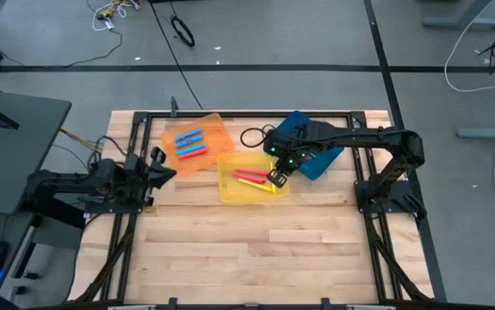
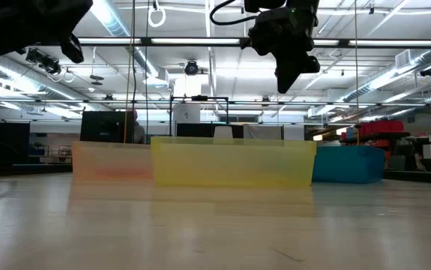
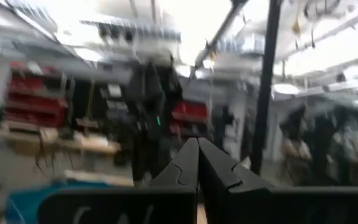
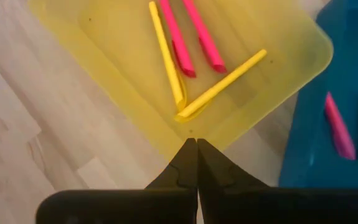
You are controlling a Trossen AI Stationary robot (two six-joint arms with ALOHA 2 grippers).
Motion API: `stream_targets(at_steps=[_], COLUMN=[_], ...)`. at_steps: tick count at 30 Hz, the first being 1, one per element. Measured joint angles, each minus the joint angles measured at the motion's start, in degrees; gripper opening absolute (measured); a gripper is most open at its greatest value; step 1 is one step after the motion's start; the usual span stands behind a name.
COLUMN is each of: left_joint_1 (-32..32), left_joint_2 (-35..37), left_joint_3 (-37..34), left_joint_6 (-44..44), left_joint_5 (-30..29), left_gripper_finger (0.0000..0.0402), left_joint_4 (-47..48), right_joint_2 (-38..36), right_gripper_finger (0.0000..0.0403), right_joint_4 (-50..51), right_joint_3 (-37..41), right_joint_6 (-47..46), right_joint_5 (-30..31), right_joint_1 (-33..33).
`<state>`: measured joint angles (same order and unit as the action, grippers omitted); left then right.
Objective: Pick & Place Markers
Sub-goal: Return to Home Position
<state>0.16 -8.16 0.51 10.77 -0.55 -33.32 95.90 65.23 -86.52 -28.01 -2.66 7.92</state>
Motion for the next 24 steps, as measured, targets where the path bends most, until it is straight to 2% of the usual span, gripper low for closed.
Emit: stream_targets(at_steps=[5, 16, 24], left_joint_1=[0.0, 0.0, 0.0], left_joint_2=[-0.1, 0.0, 0.0], left_joint_3=[0.0, 0.0, 0.0], left_joint_6=[0.8, -0.3, -2.4], left_joint_5=[1.9, 3.4, 1.9], left_gripper_finger=[0.0005, 0.0005, 0.0005], left_joint_4=[10.1, 21.2, 30.6], right_joint_2=[0.0, 0.0, 0.0], right_gripper_finger=[0.0, 0.0, 0.0], right_joint_4=[0.5, 0.5, 0.4], right_joint_3=[0.0, 0.0, 0.0], right_joint_6=[-4.1, -11.0, -16.5], right_joint_5=[0.0, 0.2, 0.2], right_joint_1=[-1.7, -5.6, -9.0])
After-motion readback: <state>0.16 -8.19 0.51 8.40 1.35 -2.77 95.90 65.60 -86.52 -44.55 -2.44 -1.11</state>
